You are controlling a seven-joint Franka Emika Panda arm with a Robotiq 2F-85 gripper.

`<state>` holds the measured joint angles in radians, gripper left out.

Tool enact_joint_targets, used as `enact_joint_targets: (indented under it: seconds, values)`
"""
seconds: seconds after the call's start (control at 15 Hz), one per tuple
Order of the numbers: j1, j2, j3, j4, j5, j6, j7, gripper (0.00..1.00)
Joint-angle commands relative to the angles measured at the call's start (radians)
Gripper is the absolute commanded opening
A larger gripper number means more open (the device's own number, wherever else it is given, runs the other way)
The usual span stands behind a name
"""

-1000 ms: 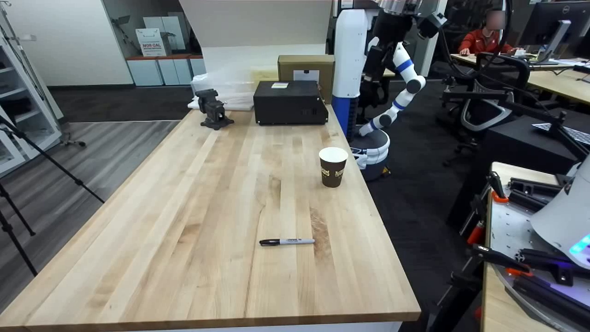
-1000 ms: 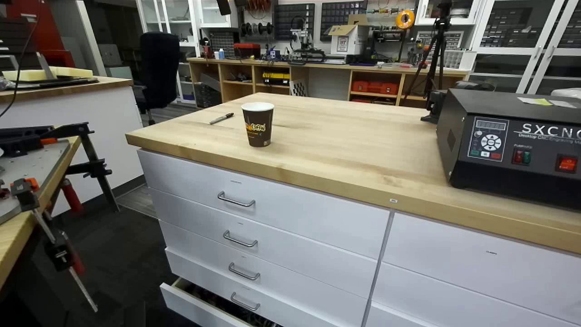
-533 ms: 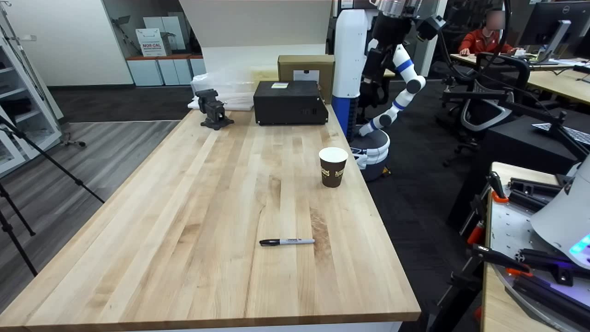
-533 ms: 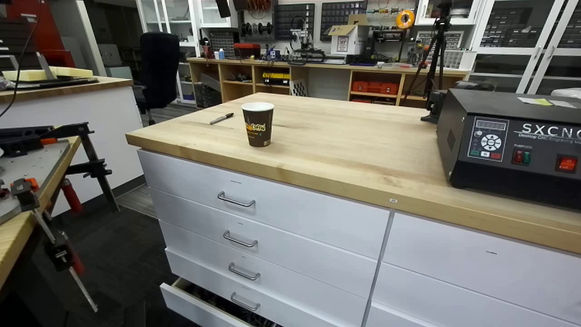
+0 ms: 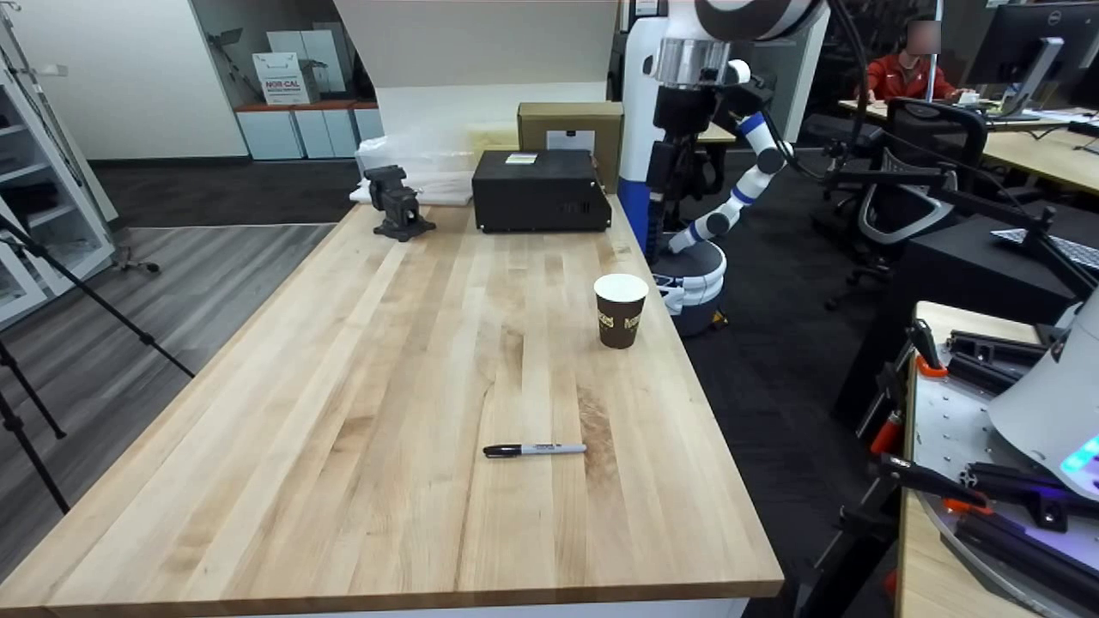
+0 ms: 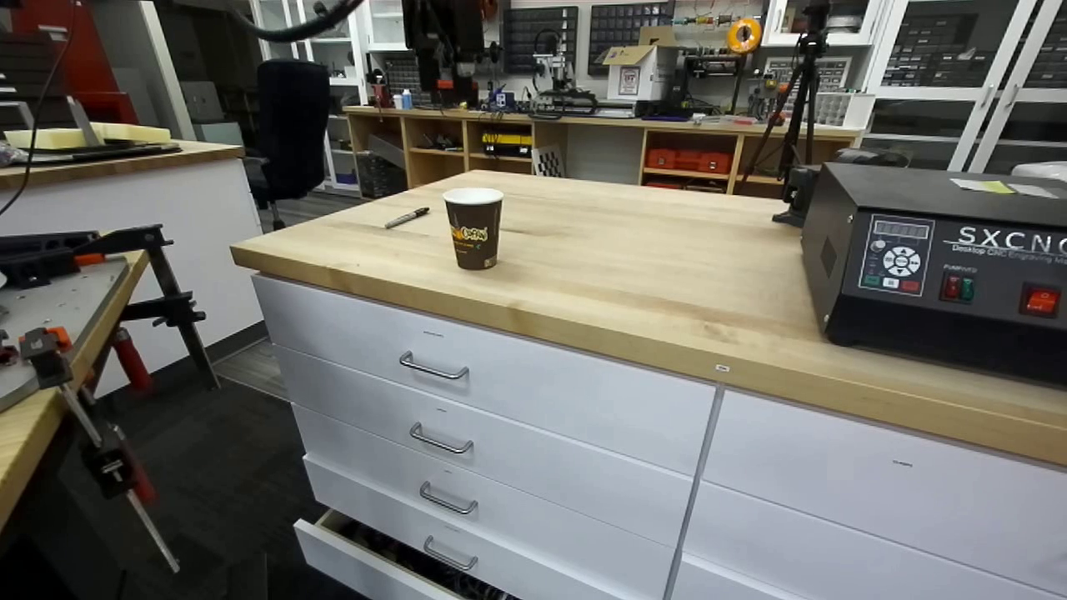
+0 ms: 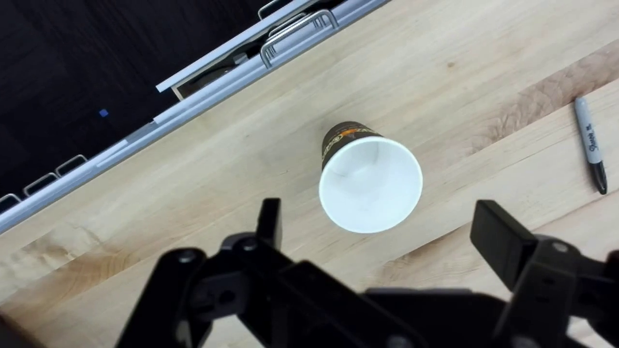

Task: Move the coffee cup to the left side of the counter

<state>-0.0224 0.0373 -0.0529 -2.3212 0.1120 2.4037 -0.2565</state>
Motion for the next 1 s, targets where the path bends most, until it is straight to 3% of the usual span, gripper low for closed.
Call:
enact_joint_targets:
  seconds: [0.0, 0.4, 0.67, 0.8, 0.87, 0.93]
  values:
    - [-0.010, 0.215, 0.005, 0.210, -0.069, -0.070, 0.031, 1.00]
    - [-0.014, 0.465, 0.021, 0.453, -0.143, -0.224, 0.014, 1.00]
    - [-0.021, 0.550, 0.044, 0.530, -0.132, -0.352, 0.003, 1.00]
    - [-0.028, 0.567, 0.056, 0.533, -0.116, -0.347, -0.006, 1.00]
    - [-0.034, 0.564, 0.063, 0.515, -0.107, -0.309, -0.013, 0.75]
    - [-0.038, 0.564, 0.068, 0.507, -0.105, -0.291, -0.021, 0.74]
